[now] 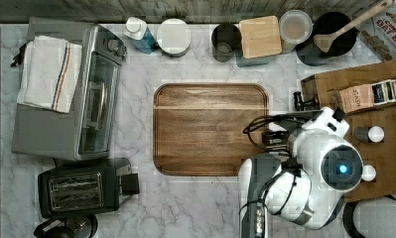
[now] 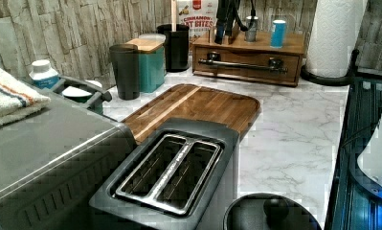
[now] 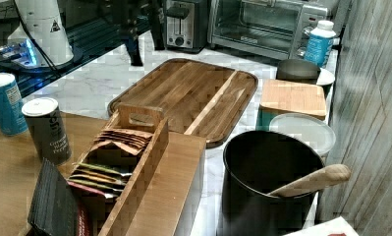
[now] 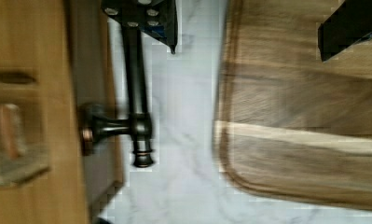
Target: Open the drawer.
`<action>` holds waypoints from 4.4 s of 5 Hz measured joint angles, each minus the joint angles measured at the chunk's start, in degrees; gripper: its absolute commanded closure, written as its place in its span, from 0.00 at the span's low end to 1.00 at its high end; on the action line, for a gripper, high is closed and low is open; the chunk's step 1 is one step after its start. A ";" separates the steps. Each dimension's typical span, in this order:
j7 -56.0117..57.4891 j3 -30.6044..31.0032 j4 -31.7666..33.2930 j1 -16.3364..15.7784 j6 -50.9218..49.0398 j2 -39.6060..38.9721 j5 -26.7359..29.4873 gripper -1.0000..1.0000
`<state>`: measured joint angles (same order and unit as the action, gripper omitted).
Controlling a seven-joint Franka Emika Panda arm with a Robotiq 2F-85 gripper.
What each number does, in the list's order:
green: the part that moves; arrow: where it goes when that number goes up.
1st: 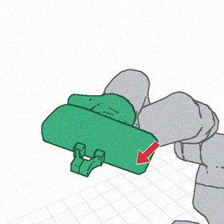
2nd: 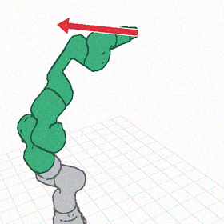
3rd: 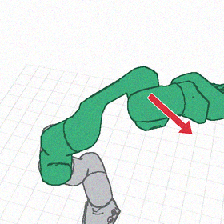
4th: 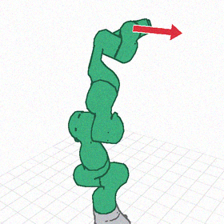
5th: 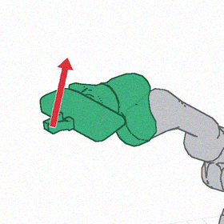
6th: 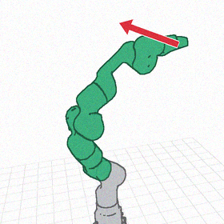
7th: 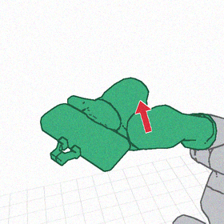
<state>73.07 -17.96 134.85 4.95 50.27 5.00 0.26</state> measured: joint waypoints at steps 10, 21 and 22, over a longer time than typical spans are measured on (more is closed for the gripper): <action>18.46 -2.46 1.79 4.42 4.64 -11.82 7.16 0.00; -10.13 -3.29 7.95 1.34 12.56 -5.71 -2.06 0.00; -16.70 -2.43 13.43 -1.90 12.34 -0.54 -2.22 0.00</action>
<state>56.37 -20.39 148.28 3.05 62.61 4.47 -1.96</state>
